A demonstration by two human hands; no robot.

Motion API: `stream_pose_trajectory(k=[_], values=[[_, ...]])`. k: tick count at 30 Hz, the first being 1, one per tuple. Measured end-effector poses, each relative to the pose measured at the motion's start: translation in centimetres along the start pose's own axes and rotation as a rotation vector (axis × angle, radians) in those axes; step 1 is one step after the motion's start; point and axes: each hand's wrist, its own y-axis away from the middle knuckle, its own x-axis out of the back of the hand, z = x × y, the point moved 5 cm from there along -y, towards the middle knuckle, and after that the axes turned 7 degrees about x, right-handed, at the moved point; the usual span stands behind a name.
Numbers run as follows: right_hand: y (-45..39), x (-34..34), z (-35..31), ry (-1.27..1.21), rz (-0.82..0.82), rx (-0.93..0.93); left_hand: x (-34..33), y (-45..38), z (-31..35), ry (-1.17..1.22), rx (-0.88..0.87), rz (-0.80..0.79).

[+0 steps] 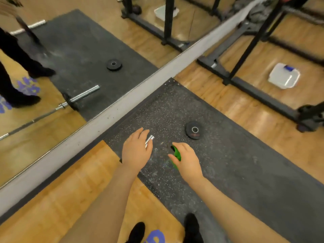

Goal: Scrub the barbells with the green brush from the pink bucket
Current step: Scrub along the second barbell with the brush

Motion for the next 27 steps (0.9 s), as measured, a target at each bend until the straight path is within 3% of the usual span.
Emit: stream_pose_trajectory(k=[13,27], values=[[15.6,11.2,1.3,0.019,0.479,-0.475,4.3,2.2,15.9,-0.057,-0.605,-0.062],[41.4,18.5,10.7,0.069,0.878,-1.043,-8.5,22.3,42.5,-0.132,-1.257,-0.325]])
